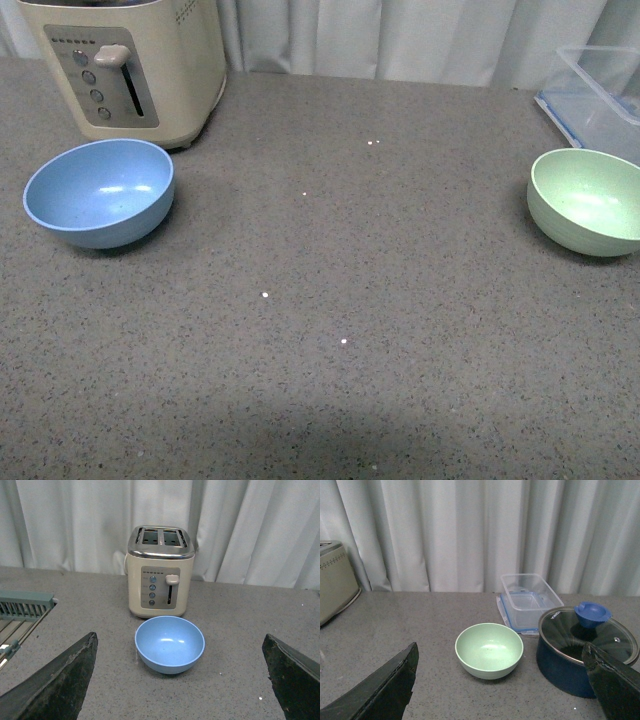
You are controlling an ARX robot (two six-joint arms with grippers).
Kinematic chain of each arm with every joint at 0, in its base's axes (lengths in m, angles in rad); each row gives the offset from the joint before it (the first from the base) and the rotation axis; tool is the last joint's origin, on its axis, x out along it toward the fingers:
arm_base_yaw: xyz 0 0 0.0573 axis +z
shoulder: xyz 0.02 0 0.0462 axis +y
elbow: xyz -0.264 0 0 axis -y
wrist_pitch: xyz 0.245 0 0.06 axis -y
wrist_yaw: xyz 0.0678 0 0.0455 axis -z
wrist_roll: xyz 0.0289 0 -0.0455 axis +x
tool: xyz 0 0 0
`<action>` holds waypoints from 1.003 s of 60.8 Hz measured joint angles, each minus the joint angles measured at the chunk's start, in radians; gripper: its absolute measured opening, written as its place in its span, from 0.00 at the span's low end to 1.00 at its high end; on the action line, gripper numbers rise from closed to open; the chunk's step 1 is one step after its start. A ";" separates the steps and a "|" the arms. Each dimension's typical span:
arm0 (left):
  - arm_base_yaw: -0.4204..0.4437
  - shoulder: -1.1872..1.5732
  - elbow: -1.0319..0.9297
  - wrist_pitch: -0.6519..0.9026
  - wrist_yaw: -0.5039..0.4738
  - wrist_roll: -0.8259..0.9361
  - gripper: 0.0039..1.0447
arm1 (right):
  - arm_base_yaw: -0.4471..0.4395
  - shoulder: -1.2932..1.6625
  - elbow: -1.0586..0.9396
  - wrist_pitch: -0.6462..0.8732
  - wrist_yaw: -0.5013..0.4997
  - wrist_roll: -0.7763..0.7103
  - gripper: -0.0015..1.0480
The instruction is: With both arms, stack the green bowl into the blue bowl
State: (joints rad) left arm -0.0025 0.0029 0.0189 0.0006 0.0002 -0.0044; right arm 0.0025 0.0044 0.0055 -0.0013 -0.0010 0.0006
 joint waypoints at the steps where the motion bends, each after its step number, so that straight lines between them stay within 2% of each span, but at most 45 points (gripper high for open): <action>1: 0.000 0.000 0.000 0.000 0.000 0.000 0.94 | 0.000 0.000 0.000 0.000 0.000 0.000 0.91; 61: 0.000 0.000 0.000 0.000 0.000 0.000 0.94 | 0.000 0.000 0.000 0.000 0.000 0.000 0.91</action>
State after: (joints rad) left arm -0.0025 0.0029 0.0189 0.0006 0.0002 -0.0040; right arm 0.0025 0.0044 0.0055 -0.0013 -0.0010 0.0006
